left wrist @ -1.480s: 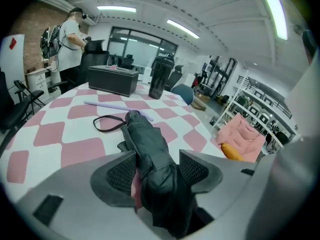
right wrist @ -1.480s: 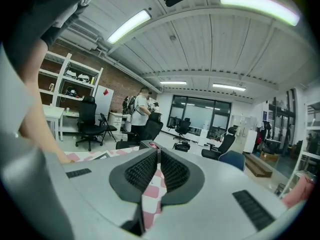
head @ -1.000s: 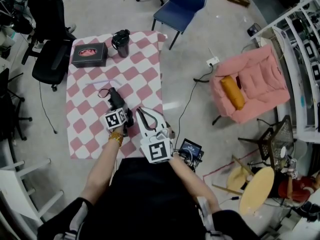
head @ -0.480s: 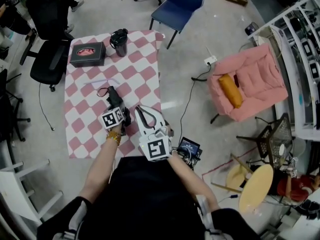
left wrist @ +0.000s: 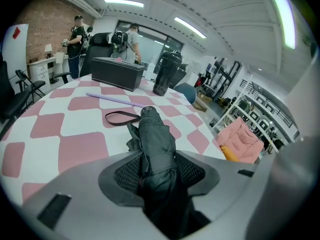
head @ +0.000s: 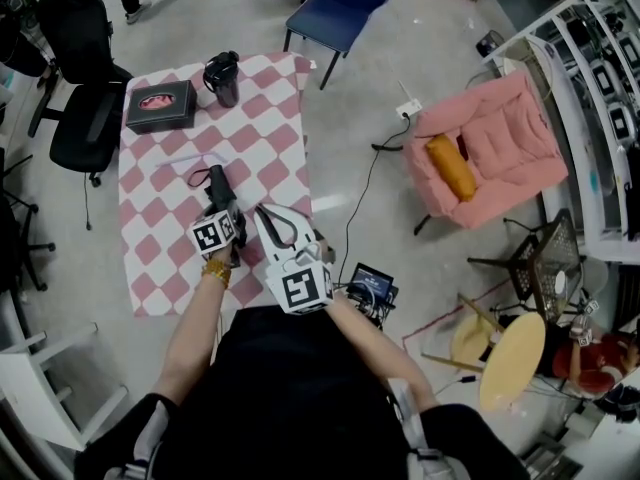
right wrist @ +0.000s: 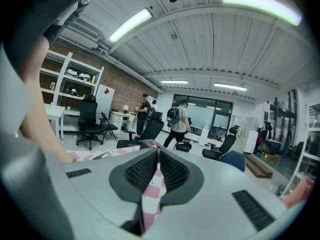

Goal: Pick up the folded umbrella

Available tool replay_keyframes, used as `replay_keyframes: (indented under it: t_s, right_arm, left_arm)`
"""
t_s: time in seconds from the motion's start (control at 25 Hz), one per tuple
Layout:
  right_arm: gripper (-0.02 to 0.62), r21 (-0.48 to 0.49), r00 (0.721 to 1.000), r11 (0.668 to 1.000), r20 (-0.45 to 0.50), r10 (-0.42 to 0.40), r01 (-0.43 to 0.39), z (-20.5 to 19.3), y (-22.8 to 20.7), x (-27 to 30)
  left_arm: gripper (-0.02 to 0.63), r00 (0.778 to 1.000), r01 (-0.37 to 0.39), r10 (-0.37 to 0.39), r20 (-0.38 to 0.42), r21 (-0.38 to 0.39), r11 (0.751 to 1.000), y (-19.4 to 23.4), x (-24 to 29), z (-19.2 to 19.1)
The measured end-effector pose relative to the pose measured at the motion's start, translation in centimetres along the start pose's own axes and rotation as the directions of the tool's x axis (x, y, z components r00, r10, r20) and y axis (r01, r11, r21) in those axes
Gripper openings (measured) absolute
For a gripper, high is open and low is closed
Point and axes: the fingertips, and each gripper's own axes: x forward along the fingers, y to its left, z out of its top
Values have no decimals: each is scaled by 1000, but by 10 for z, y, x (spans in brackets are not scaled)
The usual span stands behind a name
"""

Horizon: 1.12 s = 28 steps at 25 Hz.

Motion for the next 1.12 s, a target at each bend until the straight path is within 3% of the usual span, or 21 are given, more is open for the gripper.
replay_keyframes:
  t_s: [0.4, 0.72, 1.12]
  right_arm:
    - [18, -8, 1000, 1000, 6, -6, 6, 0, -7, 3]
    - [18, -9, 1000, 1000, 22, -14, 14, 6, -14, 9]
    - [18, -17, 1000, 1000, 22, 4, -3, 7, -14, 17]
  left_arm:
    - [202, 1000, 11, -10, -12, 24, 1000, -2, -1, -1]
    - [202, 999, 22, -20, -28, 89, 996, -10, 0, -3]
    - [201, 999, 37, -34, -31, 100, 994, -15, -2, -5]
